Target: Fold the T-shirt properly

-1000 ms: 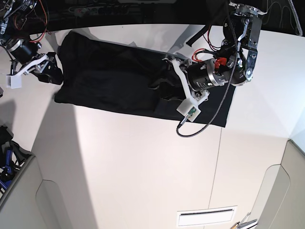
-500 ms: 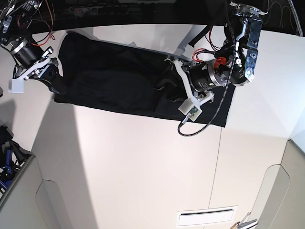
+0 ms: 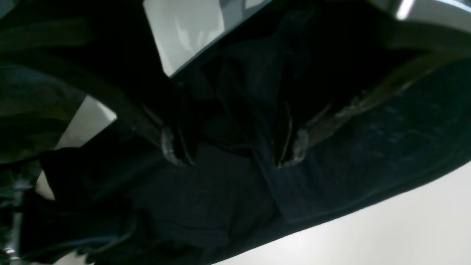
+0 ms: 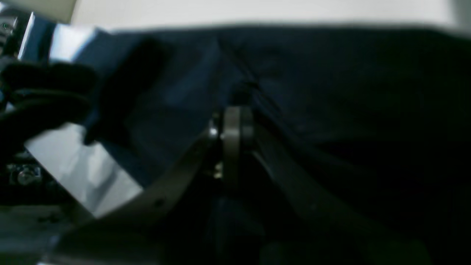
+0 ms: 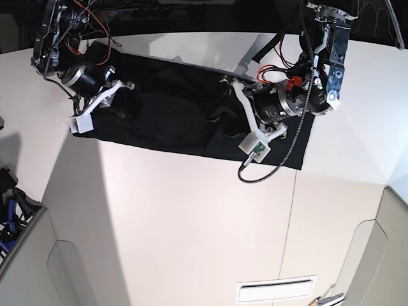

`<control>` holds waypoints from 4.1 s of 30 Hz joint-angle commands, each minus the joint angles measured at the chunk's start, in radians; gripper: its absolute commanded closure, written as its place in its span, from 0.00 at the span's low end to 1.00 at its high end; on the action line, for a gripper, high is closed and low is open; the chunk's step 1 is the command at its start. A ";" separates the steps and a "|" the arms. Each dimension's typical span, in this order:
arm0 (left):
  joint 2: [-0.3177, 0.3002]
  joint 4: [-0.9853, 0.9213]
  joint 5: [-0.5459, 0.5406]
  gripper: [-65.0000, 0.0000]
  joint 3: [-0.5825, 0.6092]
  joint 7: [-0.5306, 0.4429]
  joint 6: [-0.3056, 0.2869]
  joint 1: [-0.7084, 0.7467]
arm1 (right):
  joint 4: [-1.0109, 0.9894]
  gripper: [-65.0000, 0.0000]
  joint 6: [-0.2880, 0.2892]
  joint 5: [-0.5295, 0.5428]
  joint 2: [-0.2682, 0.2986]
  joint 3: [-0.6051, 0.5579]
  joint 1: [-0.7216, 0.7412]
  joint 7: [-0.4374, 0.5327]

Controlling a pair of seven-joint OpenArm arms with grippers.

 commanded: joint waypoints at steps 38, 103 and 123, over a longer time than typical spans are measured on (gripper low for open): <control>-0.007 0.016 -0.010 0.45 -0.003 0.003 -0.006 -0.013 | -0.059 0.42 -0.011 0.221 0.214 0.379 -0.031 -0.130; -0.002 -0.053 -0.027 0.45 -0.275 -0.006 -0.014 -0.006 | -0.137 1.00 0.006 0.354 0.404 0.342 0.175 -0.253; 0.100 -0.212 -0.040 0.45 -0.117 -0.055 -0.029 -0.007 | 0.163 1.00 0.002 0.011 -0.058 -0.150 0.276 -0.163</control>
